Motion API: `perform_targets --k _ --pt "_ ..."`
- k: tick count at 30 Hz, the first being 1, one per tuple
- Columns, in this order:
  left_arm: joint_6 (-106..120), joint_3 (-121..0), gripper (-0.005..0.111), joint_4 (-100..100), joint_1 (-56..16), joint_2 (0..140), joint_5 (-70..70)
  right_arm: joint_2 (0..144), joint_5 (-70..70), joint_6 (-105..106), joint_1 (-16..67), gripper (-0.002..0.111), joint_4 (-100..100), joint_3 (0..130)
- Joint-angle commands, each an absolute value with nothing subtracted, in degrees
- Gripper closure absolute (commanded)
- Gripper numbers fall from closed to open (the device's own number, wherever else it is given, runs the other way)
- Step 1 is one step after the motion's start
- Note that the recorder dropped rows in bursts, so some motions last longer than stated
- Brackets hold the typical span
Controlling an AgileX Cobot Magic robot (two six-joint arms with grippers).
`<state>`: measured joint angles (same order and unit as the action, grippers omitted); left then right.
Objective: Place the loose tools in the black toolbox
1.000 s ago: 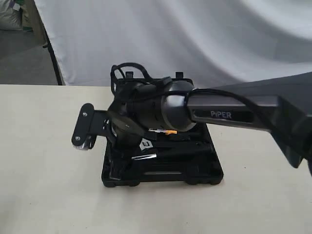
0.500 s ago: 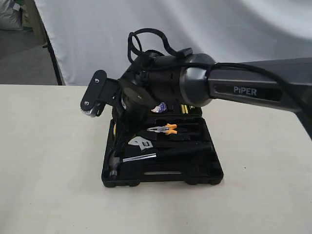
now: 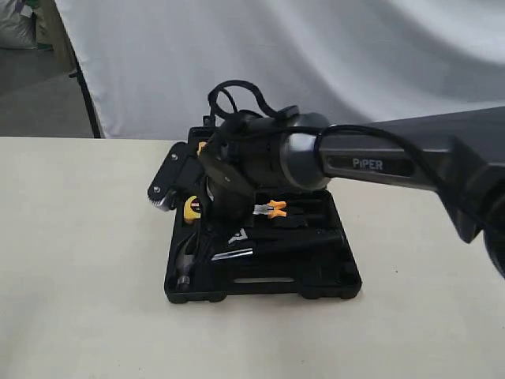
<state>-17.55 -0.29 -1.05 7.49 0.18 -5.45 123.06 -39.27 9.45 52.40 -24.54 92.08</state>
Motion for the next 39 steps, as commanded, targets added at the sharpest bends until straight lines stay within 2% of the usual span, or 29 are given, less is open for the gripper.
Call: perform_targets --k 1,9,22,30,39 --pt "-17.8 -0.4 0.106 -1.3 8.9 0.0 -5.0 125.2 -41.0 8.3 52.1 0.109 -22.0 91.7" --pt "-17.8 -0.4 0.106 -1.3 8.9 0.0 -5.0 126.9 -41.2 8.3 52.1 0.109 -20.8 90.5" --pt "-17.8 -0.4 0.106 -1.3 8.9 0.0 -5.0 119.1 -38.6 6.2 52.1 0.109 -20.4 90.2" --pt "-17.8 -0.4 0.106 -1.3 8.9 0.0 -5.0 127.3 -39.4 5.8 52.1 0.109 -20.7 85.6" --pt "-17.8 -0.4 0.106 -1.3 8.9 0.0 -5.0 125.3 -39.5 5.8 52.1 0.109 -20.9 85.9"
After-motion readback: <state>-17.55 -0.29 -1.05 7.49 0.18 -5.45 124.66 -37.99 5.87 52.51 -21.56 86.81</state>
